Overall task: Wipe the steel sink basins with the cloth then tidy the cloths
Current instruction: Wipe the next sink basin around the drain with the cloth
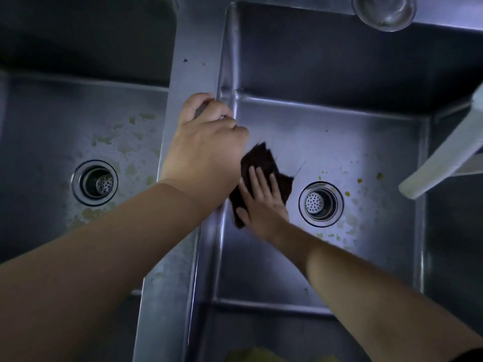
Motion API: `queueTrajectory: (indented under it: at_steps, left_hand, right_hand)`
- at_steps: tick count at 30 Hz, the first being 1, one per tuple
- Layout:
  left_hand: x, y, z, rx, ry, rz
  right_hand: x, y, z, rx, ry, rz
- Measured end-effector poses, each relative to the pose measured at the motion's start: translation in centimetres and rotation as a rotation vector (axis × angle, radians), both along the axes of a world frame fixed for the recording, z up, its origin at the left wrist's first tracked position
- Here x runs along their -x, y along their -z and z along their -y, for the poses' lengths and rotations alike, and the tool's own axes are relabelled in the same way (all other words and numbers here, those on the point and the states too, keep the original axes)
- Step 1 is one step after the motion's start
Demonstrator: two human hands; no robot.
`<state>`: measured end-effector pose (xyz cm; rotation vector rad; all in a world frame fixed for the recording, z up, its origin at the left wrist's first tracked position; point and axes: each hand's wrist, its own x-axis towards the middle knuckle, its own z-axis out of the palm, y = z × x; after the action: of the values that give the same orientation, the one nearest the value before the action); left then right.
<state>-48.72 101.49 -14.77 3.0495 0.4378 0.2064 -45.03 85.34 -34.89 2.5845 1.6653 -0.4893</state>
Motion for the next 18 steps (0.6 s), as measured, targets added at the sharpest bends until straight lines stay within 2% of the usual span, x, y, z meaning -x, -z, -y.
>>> queueTrajectory:
  at_steps: [5, 9, 12, 18]
  left_hand:
    - [0.1, 0.1, 0.0, -0.005, 0.002, 0.023]
    - [0.0, 0.0, 0.0, -0.006, -0.007, -0.01]
    - [0.0, 0.1, 0.0, -0.005, -0.018, -0.006]
    - [-0.3, 0.0, 0.0, -0.003, -0.033, -0.015]
  right_hand:
    - [7.1, -0.5, 7.6, 0.006, -0.356, -0.084]
    - [8.6, -0.4, 10.1, 0.019, -0.561, -0.101]
    - [7.1, -0.1, 8.3, 0.003, -0.518, -0.108]
    - [1.7, -0.2, 0.0, 0.034, -0.138, -0.079]
